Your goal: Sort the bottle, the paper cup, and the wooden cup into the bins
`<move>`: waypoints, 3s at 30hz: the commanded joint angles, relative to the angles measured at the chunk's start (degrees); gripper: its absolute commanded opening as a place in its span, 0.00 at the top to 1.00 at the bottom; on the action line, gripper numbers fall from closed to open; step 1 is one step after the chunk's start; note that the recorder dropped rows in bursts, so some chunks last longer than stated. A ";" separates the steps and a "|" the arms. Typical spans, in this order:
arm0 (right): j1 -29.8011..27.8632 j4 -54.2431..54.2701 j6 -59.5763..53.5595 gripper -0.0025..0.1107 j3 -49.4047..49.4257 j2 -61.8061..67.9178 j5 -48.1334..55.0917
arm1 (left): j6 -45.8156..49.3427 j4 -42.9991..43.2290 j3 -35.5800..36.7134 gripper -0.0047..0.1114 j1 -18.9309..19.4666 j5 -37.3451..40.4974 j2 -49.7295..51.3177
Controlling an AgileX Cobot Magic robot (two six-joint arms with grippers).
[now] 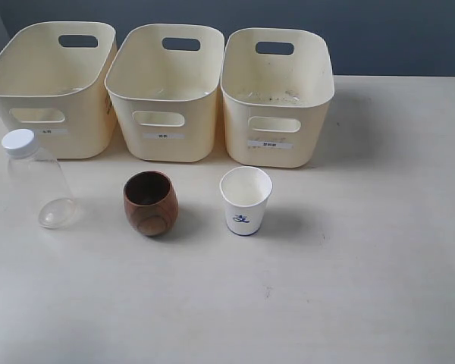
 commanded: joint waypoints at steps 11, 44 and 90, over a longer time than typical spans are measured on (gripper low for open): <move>-0.19 -10.41 1.27 0.97 -31.04 9.71 7.64 | -0.34 -0.24 0.09 0.96 -0.30 -0.19 -0.19; 46.19 23.50 -74.03 0.46 -57.43 90.85 37.16 | -0.34 -0.24 0.09 0.96 -0.30 -0.32 -0.19; 48.97 22.83 -75.51 0.98 -61.33 98.20 28.92 | -0.34 -0.24 0.09 0.96 -0.30 -0.32 -0.19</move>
